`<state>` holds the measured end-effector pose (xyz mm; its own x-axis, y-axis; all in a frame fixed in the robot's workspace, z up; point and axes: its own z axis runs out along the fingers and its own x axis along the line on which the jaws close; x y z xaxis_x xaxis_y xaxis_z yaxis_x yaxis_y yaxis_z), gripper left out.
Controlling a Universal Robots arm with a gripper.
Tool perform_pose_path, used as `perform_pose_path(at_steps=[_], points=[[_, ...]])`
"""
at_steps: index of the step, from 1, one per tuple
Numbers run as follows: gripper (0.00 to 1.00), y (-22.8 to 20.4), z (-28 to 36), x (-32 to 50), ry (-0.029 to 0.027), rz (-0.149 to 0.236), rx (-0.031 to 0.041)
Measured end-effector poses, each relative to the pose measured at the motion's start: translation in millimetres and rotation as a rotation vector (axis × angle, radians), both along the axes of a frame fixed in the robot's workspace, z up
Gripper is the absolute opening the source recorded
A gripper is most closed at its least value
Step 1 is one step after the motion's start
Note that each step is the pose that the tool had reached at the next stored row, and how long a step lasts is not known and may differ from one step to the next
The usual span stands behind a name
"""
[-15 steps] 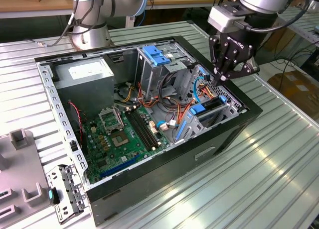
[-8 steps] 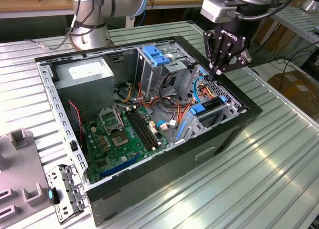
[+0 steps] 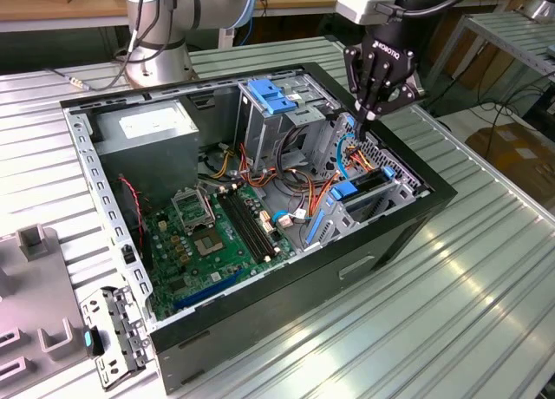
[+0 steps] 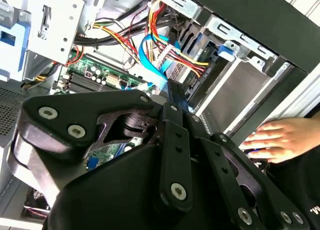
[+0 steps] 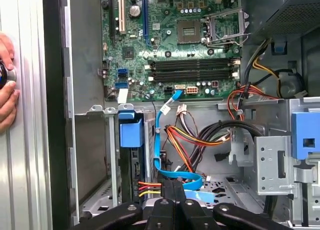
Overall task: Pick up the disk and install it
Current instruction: 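Insert the second disk wire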
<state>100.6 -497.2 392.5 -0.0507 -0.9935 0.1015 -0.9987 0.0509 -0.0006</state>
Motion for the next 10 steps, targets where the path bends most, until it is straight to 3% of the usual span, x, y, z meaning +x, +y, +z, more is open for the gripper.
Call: perform_pose_path(at_steps=[3, 5, 9, 10], points=[[0.11, 1.3, -3.5, 0.9, 0.0001, 0.0, -0.0026], [0.24, 3.4, -6.6, 1.7, 0.0001, 0.0, -0.0132], [0.24, 5.2, -13.8, 4.2, 0.0003, 0.0, -0.0423], [0.24, 5.3, -14.5, 4.7, 0.0004, 0.0, -0.0467]])
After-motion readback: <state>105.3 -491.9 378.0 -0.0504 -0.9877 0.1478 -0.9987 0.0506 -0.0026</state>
